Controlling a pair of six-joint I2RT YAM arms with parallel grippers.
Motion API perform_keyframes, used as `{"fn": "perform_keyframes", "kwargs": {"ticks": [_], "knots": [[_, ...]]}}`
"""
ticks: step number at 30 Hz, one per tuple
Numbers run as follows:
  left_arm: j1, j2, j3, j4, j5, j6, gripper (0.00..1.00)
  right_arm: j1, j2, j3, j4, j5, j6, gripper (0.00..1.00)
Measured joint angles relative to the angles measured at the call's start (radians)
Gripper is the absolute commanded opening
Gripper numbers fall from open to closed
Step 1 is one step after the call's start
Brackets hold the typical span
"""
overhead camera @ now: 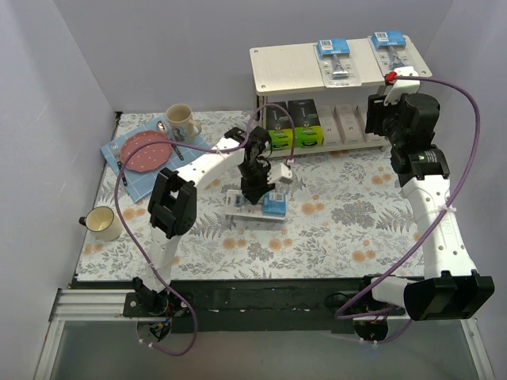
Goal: Place and organize the shaving razors onto the shelf
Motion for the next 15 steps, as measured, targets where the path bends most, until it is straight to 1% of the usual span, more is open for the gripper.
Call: {"fn": "perform_keyframes", "kwargs": {"ticks": [2,4,7,8,9,10,11,13,15], "knots": [[-0.006,0.0,0.097,-0.034,0.021,-0.135,0.0,-0.007,0.01,0.016,0.0,0.001,0.01,0.62],[-0.013,0.006,0.248,-0.069,0.047,-0.266,0.0,-0.014,0.018,0.025,0.0,0.007,0.018,0.61],[-0.021,0.002,0.475,-0.057,0.077,-0.445,0.0,-0.03,0.031,0.036,-0.002,0.029,0.038,0.61],[-0.022,-0.013,0.517,-0.031,0.086,-0.492,0.0,-0.036,0.034,0.039,-0.003,0.035,0.043,0.61],[-0.022,-0.04,0.527,0.002,0.094,-0.531,0.0,-0.043,0.035,0.041,-0.004,0.041,0.049,0.61],[-0.022,-0.078,0.509,0.047,0.1,-0.566,0.0,-0.05,0.035,0.041,-0.006,0.048,0.056,0.61],[-0.021,-0.135,0.459,0.11,0.1,-0.605,0.0,-0.056,0.035,0.041,-0.01,0.051,0.064,0.61],[-0.021,-0.254,0.326,0.253,0.092,-0.674,0.0,-0.063,0.036,0.044,-0.018,0.054,0.076,0.61],[-0.021,-0.407,0.158,0.437,0.063,-0.743,0.0,-0.074,0.037,0.047,-0.023,0.053,0.092,0.61]]}}
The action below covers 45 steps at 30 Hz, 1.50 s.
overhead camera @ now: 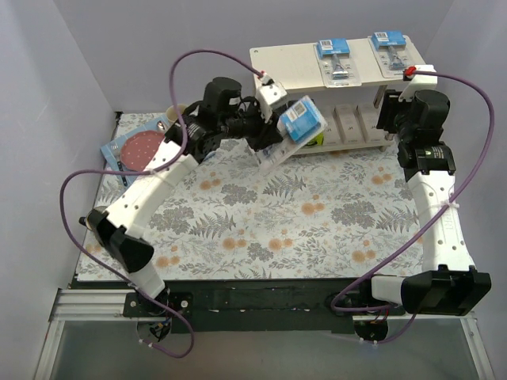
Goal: Place and organize the shaving razors onto the shelf
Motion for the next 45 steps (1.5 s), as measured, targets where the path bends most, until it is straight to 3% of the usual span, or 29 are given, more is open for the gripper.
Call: {"fn": "perform_keyframes", "kwargs": {"ticks": [2,4,8,10,15,20,30,39,41,45], "knots": [[0.0,-0.076,-0.055,0.134,-0.037,-0.042,0.0,-0.014,0.002,0.0,-0.003,-0.004,0.011,0.6],[-0.002,-0.072,0.008,0.257,-0.123,-0.092,0.0,-0.03,0.005,0.0,-0.008,-0.005,0.022,0.6],[-0.006,0.146,0.402,0.431,-0.364,-0.176,0.0,-0.051,0.013,0.0,-0.023,-0.013,0.05,0.6],[-0.005,0.235,0.507,0.51,-0.472,-0.204,0.0,-0.058,0.016,0.0,-0.023,-0.023,0.061,0.6],[-0.002,0.299,0.446,0.626,-0.672,-0.275,0.0,-0.067,0.018,0.0,-0.024,-0.037,0.083,0.6],[-0.042,0.414,0.503,0.676,-0.832,-0.265,0.0,-0.081,0.018,-0.008,-0.023,-0.051,0.102,0.6],[-0.072,0.439,0.491,0.716,-0.965,-0.228,0.0,-0.106,0.018,-0.029,-0.037,-0.077,0.131,0.6],[-0.057,0.459,0.489,0.733,-1.004,-0.237,0.0,-0.117,0.018,-0.047,-0.041,-0.093,0.14,0.6],[-0.056,0.469,0.489,0.734,-1.005,-0.24,0.08,-0.119,0.018,-0.051,-0.041,-0.097,0.142,0.6],[-0.052,0.488,0.489,0.752,-0.995,-0.253,0.15,-0.124,0.018,-0.063,-0.044,-0.103,0.15,0.6]]}}
